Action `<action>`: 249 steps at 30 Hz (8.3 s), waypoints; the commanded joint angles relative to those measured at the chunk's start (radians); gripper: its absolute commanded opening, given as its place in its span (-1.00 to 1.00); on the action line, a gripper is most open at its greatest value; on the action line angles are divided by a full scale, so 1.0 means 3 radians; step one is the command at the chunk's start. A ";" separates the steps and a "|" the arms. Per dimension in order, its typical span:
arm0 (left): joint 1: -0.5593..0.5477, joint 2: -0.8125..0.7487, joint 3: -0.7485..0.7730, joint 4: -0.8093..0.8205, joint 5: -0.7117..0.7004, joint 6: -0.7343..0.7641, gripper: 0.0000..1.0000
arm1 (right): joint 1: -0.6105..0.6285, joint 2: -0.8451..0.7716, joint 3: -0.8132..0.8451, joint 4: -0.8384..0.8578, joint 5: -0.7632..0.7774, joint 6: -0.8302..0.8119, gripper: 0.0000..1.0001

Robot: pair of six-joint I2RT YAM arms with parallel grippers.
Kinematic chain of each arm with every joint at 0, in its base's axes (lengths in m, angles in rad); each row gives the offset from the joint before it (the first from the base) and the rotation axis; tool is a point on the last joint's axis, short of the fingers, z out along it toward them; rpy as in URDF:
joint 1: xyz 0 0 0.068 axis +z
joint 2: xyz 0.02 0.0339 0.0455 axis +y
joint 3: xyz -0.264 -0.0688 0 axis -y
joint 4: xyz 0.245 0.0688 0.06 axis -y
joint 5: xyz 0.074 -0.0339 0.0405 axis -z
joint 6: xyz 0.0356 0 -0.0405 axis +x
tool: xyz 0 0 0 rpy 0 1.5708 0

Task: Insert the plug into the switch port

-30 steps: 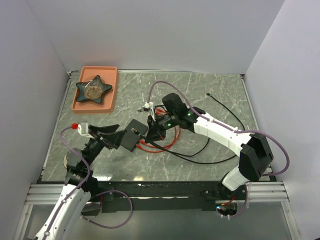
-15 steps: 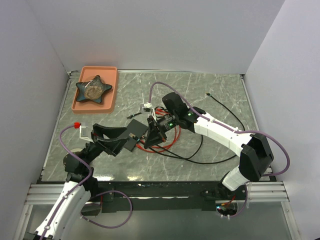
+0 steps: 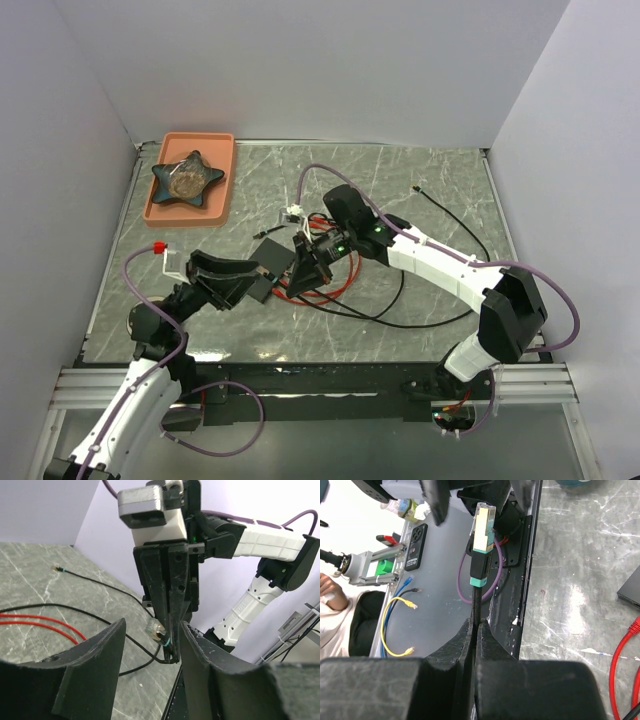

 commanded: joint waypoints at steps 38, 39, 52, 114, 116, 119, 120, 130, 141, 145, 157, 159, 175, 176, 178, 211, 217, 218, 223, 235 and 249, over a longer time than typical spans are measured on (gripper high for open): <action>-0.0064 0.0358 0.0974 -0.2434 -0.1319 -0.0541 -0.98 | 0.1365 0.0047 0.0701 -0.0009 0.4843 0.0059 0.79; -0.0064 0.0368 0.0974 -0.2429 -0.1314 -0.0541 -0.98 | 0.1386 0.0082 0.0742 0.0016 0.4879 0.0054 0.78; -0.0064 0.0460 0.0933 -0.2286 -0.1232 -0.0562 -0.98 | 0.1396 0.0231 0.0880 0.0144 0.4961 0.0116 0.27; -0.0059 0.1048 0.0898 -0.2542 -0.1948 0.0067 0.85 | 0.0144 -0.0654 -0.0956 0.0093 0.4511 0.0346 -1.00; -0.0053 0.1094 0.0887 -0.2526 -0.2009 0.0118 0.85 | 0.0138 -0.0536 -0.0869 0.0057 0.4450 0.0335 -1.00; -0.0059 0.1181 0.0887 -0.2501 -0.2096 0.0266 0.85 | 0.0138 -0.0373 -0.0741 0.0032 0.4358 0.0310 -1.00; -0.0053 0.1222 0.0882 -0.2485 -0.2122 0.0327 0.85 | 0.0138 -0.0342 -0.0716 0.0042 0.4332 0.0290 -1.00; -0.0053 0.1876 0.1004 -0.2173 -0.2311 0.0644 0.79 | 0.0138 0.0347 -0.0107 -0.0070 0.4010 0.0187 -1.00; -0.0053 0.2837 0.1271 -0.1770 -0.2184 0.0936 0.70 | 0.0159 0.0966 0.0297 -0.0290 0.3872 -0.0032 -1.00; -0.0053 0.3062 0.1291 -0.1591 -0.2046 0.1018 0.68 | 0.0164 0.1141 0.0414 -0.0326 0.3836 -0.0084 -1.00; -0.0053 0.3370 0.1204 -0.1207 -0.1682 0.1156 0.64 | 0.0230 0.1555 0.0788 -0.0536 0.3662 -0.0166 -1.00; -0.0053 0.3360 0.1184 -0.1202 -0.1677 0.1172 0.63 | 0.0241 0.1586 0.0778 -0.0526 0.3632 -0.0166 -1.00; -0.0053 0.3487 0.1179 -0.1079 -0.1462 0.1115 0.49 | 0.0276 0.1709 0.0839 -0.0485 0.3596 -0.0115 -1.00; -0.0053 0.3502 0.1169 -0.1064 -0.1452 0.1105 0.48 | 0.0276 0.1729 0.0859 -0.0490 0.3601 -0.0104 -1.00; -0.0053 0.3548 0.1179 -0.1049 -0.1432 0.1100 0.47 | 0.0276 0.1760 0.0890 -0.0495 0.3590 -0.0094 -1.00; -0.0053 0.3677 0.1179 -0.0992 -0.1345 0.1085 0.41 | 0.0287 0.1704 0.0911 -0.0260 0.3682 0.0023 -1.00; -0.0053 0.3661 0.1163 -0.0987 -0.1334 0.1085 0.41 | 0.0287 0.1663 0.0890 -0.0198 0.3703 0.0018 -1.00; -0.0053 0.3666 0.1163 -0.0987 -0.1329 0.1085 0.41 | 0.0287 0.1668 0.0895 -0.0193 0.3693 0.0018 -1.00; -0.0053 0.3651 0.1153 -0.0977 -0.1324 0.1090 0.41 | 0.0297 0.1653 0.0911 -0.0178 0.3708 0.0018 -1.00; -0.0053 0.3631 0.1138 -0.0962 -0.1288 0.1095 0.40 | 0.0312 0.1555 0.0860 -0.0035 0.3800 0.0116 -1.00; -0.0058 0.3666 0.1133 -0.0895 -0.1156 0.1141 0.38 | 0.0353 0.1647 0.0849 0.0067 0.3749 -0.0027 -1.00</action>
